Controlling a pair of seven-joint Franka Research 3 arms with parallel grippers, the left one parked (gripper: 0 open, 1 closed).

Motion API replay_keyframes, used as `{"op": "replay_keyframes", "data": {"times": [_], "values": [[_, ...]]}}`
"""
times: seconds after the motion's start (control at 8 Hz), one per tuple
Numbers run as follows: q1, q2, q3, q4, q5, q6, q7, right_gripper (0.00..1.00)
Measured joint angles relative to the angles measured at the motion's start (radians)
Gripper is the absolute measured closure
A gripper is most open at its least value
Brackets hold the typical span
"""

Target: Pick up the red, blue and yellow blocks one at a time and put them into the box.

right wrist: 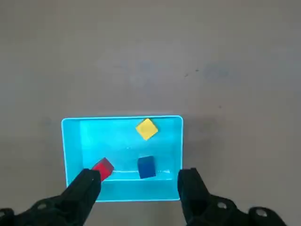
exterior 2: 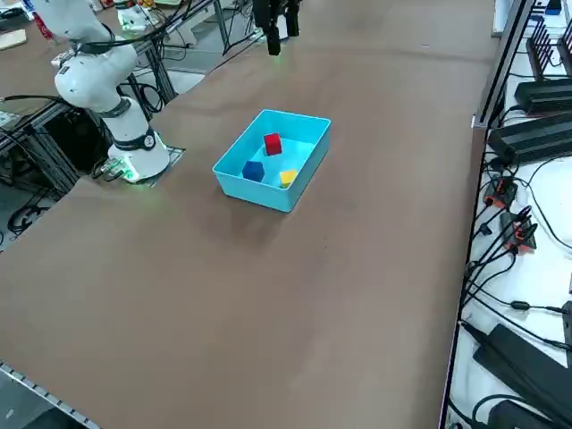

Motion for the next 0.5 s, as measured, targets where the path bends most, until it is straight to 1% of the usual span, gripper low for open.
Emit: {"op": "replay_keyframes", "data": {"times": [0.5], "values": [[-0.065,-0.016,-0.004,0.002,0.000,-0.011,-0.099,0.00]]}}
